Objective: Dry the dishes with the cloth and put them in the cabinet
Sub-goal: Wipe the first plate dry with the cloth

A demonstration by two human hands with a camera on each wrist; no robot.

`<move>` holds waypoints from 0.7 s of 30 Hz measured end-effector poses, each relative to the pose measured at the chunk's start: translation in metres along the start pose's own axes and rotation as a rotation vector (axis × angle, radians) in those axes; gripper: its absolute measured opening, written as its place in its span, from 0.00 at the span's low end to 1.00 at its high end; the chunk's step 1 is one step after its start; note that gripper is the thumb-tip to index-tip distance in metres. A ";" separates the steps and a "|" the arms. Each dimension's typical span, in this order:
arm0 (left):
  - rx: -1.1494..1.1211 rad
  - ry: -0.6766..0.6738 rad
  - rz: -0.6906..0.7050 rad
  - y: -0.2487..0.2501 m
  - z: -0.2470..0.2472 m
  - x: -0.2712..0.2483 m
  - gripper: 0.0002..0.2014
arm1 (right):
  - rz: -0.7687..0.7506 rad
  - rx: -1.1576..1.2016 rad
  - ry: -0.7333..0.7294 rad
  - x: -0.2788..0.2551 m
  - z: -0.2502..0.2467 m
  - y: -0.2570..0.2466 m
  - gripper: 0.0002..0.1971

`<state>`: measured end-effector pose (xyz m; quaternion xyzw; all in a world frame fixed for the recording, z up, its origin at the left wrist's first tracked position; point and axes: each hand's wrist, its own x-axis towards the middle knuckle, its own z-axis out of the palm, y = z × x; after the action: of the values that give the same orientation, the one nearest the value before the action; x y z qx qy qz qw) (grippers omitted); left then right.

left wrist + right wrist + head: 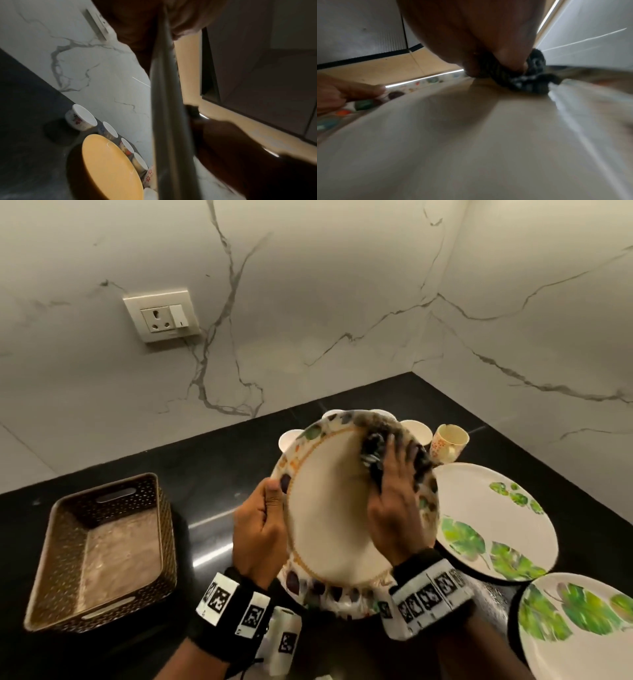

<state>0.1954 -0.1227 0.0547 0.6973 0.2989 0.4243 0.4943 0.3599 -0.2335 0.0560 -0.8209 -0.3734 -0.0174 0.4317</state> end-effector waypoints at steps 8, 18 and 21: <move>-0.140 0.241 -0.109 -0.008 -0.009 0.014 0.18 | -0.660 0.008 -0.368 -0.057 0.037 -0.030 0.27; 0.121 0.391 -0.157 -0.010 -0.052 -0.003 0.18 | -0.259 -0.217 -0.247 -0.034 -0.005 0.064 0.36; 0.107 0.297 -0.160 -0.002 -0.032 -0.014 0.17 | -0.152 -0.172 -0.187 0.001 -0.002 0.037 0.36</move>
<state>0.1608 -0.1199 0.0540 0.6265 0.4451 0.4654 0.4391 0.3848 -0.2476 0.0318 -0.8224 -0.4701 -0.0052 0.3204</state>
